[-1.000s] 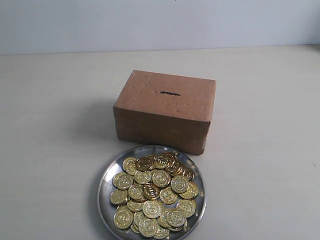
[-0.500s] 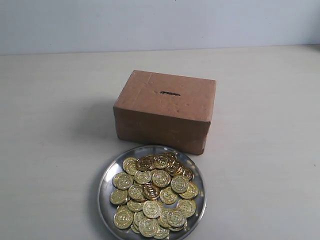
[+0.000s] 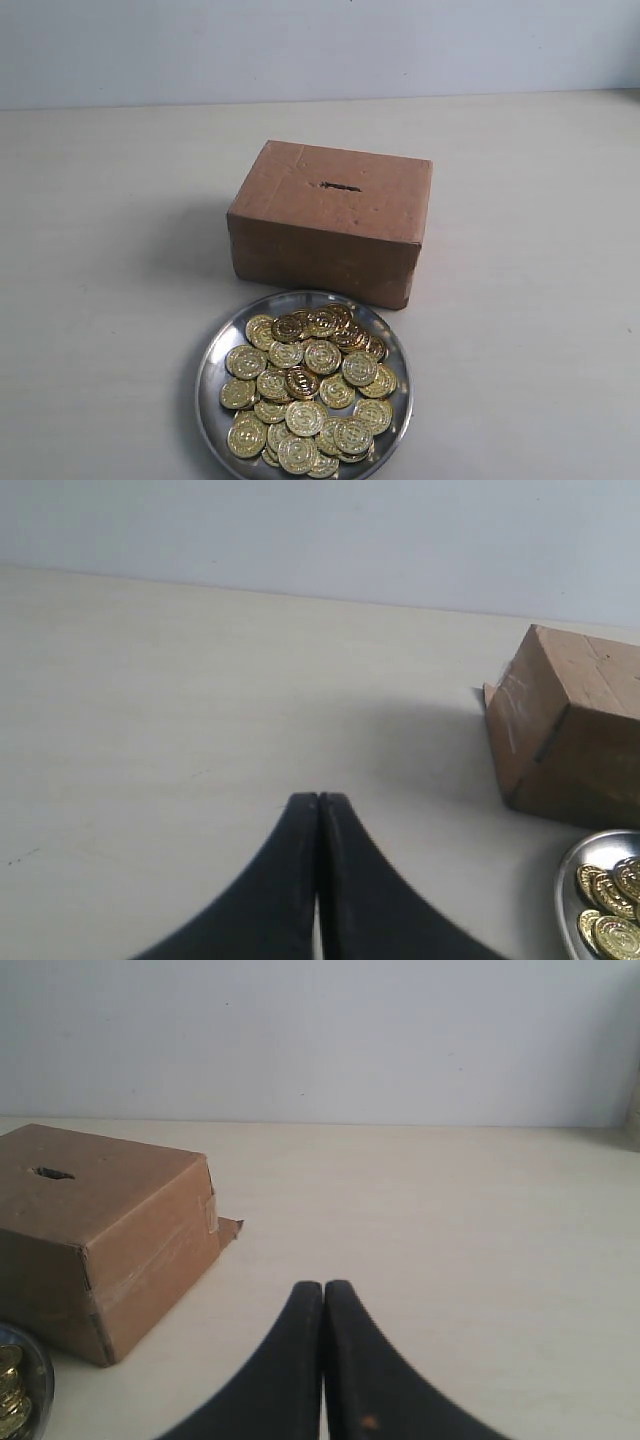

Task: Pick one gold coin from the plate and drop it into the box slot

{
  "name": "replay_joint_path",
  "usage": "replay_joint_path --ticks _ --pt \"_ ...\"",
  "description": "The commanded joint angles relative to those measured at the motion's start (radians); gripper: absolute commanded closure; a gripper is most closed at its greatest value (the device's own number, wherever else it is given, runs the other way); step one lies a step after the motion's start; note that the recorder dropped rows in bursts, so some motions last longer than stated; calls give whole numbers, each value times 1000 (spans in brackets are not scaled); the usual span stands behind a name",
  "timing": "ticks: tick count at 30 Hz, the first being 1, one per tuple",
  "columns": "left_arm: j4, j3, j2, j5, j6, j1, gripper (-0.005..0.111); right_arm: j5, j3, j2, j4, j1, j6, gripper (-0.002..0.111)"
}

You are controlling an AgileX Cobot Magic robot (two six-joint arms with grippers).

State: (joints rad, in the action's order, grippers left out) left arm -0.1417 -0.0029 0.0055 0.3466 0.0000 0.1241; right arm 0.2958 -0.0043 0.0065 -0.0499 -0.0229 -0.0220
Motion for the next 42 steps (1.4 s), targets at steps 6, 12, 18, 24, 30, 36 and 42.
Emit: replay_joint_path --ticks 6,12,18,24,30,36,42 --pt "2 3 -5 -1 39 25 107 -12 4 -7 4 0 2 108" --pt "0 3 -5 -1 52 55 107 -12 4 -7 4 0 2 108" --pt "0 3 -5 -1 52 55 107 -12 4 -7 4 0 2 108" --pt "0 3 -5 -1 52 55 107 -12 4 -7 4 0 2 108" --pt "0 3 -5 1 52 55 107 -12 4 -7 4 0 2 108" --pt "0 3 -5 10 52 55 107 -12 4 -7 4 0 2 108" --pt "0 3 -5 9 52 55 107 -15 4 -7 4 0 2 108"
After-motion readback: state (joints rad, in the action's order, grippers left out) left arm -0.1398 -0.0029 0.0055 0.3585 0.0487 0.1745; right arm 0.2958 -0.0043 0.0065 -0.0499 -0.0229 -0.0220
